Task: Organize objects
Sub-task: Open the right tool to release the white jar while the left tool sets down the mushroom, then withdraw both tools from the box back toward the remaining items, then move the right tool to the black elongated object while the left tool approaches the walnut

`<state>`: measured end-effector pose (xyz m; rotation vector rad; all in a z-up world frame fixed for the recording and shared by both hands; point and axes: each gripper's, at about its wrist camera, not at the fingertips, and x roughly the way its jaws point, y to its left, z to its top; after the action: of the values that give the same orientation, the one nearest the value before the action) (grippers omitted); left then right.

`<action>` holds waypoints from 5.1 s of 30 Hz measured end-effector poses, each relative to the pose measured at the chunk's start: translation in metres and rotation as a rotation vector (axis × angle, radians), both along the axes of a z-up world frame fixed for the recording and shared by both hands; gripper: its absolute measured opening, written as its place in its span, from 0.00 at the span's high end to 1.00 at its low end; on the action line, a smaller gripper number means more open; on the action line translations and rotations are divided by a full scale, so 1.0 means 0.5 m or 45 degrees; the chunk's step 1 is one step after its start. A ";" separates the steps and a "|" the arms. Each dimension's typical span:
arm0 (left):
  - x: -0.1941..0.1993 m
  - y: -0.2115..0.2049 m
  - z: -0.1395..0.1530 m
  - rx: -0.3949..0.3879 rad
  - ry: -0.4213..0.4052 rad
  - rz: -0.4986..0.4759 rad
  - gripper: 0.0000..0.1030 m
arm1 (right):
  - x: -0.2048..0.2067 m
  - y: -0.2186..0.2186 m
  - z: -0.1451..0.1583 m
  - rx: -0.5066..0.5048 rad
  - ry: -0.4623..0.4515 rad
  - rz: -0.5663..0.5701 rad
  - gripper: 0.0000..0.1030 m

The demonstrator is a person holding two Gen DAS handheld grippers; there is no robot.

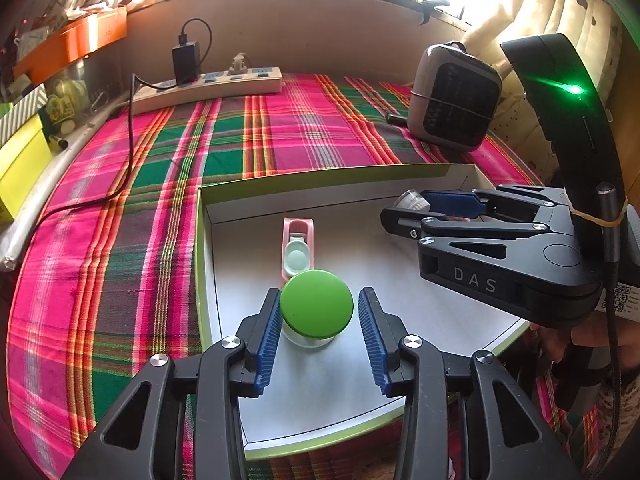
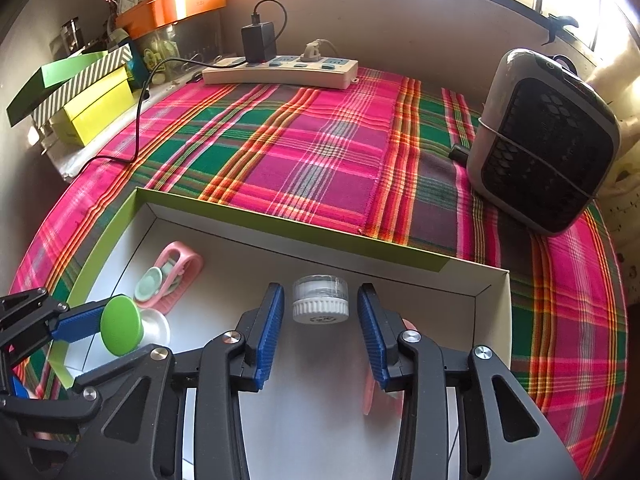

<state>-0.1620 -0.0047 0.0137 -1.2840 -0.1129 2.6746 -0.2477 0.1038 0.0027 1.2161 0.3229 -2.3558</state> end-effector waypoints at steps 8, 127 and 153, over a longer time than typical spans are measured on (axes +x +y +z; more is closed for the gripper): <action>0.003 -0.011 0.000 0.006 -0.001 0.009 0.61 | 0.013 0.005 0.013 -0.013 0.023 -0.011 0.56; 0.140 0.039 -0.021 0.086 -0.082 -0.040 0.57 | 0.304 0.129 -0.021 -0.054 0.060 -0.198 0.48; 0.140 0.045 -0.023 0.009 -0.062 0.025 0.70 | 0.291 0.132 -0.020 -0.078 0.055 -0.139 0.69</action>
<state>-0.0918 0.0179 0.0023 -1.3528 -0.1419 2.6579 -0.1023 0.1698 -0.0072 1.1834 0.2013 -2.4686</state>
